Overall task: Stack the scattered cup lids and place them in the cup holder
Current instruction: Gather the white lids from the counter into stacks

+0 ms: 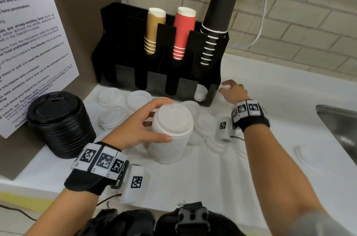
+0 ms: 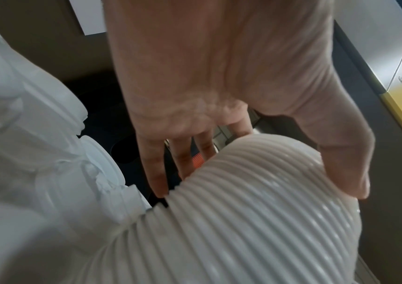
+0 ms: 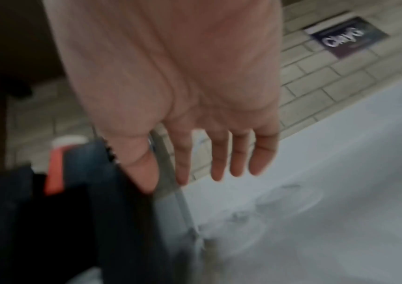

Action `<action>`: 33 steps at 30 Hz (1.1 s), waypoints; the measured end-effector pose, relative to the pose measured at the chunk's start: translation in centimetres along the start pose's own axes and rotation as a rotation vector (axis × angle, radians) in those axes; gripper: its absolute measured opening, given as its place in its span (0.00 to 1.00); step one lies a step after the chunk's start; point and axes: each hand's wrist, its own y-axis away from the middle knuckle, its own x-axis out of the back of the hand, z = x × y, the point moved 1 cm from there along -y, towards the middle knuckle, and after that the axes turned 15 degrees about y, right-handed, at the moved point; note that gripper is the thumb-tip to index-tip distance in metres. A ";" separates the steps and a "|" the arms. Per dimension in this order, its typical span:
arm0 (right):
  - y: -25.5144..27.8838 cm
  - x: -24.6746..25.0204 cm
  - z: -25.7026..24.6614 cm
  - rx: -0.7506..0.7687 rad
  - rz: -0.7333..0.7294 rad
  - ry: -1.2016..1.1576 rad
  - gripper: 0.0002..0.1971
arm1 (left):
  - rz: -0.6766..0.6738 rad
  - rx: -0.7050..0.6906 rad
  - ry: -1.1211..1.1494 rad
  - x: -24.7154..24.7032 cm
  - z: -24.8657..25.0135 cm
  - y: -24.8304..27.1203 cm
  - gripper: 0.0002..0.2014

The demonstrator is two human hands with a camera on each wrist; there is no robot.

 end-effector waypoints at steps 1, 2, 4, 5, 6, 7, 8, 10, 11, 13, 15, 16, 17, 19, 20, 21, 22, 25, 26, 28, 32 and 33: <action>-1.4 -0.6 0.2 -0.031 -0.092 0.184 0.23 | -0.004 0.004 -0.009 0.0 0.1 0.0 0.37; -2.5 -1.0 0.3 -0.027 -0.139 0.327 0.26 | -0.004 0.006 -0.019 0.1 0.1 0.0 0.36; -4.1 -1.8 0.4 0.041 -0.139 0.503 0.28 | 0.001 0.008 -0.041 0.2 0.2 0.0 0.35; -4.4 -1.9 0.4 0.088 -0.133 0.553 0.27 | 0.002 0.008 -0.050 0.2 0.2 0.0 0.35; -4.6 -2.0 0.5 0.115 -0.140 0.547 0.27 | 0.002 0.007 -0.054 0.2 0.3 -0.1 0.35; -5.0 -2.0 0.5 0.113 -0.162 0.499 0.28 | 0.001 0.003 -0.056 0.1 0.3 -0.1 0.35; -5.2 -2.0 0.6 0.102 -0.186 0.464 0.29 | 0.002 0.000 -0.059 0.1 0.2 -0.1 0.35; -5.5 -1.9 0.4 0.093 -0.186 0.549 0.31 | 0.005 -0.001 -0.064 0.1 0.2 -0.1 0.35; -5.7 -1.8 0.4 0.092 -0.173 0.619 0.32 | 0.007 0.000 -0.065 0.1 0.2 -0.1 0.35; -5.9 -1.9 0.5 0.129 -0.193 0.671 0.33 | 0.006 -0.001 -0.069 0.1 0.2 -0.1 0.35; -6.0 -2.3 0.8 0.204 -0.253 0.656 0.31 | 0.006 -0.003 -0.074 0.1 0.2 -0.2 0.35; -5.9 -2.4 1.0 0.227 -0.264 0.637 0.30 | 0.007 -0.002 -0.072 0.1 0.2 -0.2 0.35; -5.6 -2.2 1.3 0.233 -0.261 0.609 0.28 | 0.007 0.000 -0.068 0.1 0.2 -0.1 0.35; -4.9 -1.6 2.0 0.211 -0.222 0.526 0.28 | 0.010 -0.001 -0.061 0.0 0.2 -0.1 0.35; -4.6 -1.1 2.4 0.191 -0.192 0.470 0.30 | 0.012 -0.002 -0.059 -0.1 0.2 0.0 0.35; -4.2 -0.5 2.7 0.178 -0.165 0.412 0.32 | 0.014 -0.003 -0.056 -0.1 0.2 0.0 0.35; -3.8 0.1 2.9 0.178 -0.131 0.347 0.34 | 0.016 -0.004 -0.052 -0.1 0.2 0.0 0.35; -1.5 1.3 3.4 0.246 0.053 0.066 0.39 | 0.022 -0.004 -0.036 -0.2 0.2 0.2 0.35; -0.5 1.5 3.5 0.293 0.119 -0.015 0.41 | 0.025 -0.007 -0.030 -0.3 0.2 0.2 0.35; 1.9 1.7 3.2 0.367 0.199 -0.136 0.45 | 0.039 -0.020 -0.016 -0.5 0.1 0.3 0.34; 6.4 1.5 1.9 0.487 0.279 -0.256 0.48 | 0.052 -0.054 0.001 -0.9 0.0 0.4 0.33; 7.4 1.4 1.5 0.513 0.289 -0.291 0.48 | 0.053 -0.065 0.003 -1.0 -0.1 0.4 0.33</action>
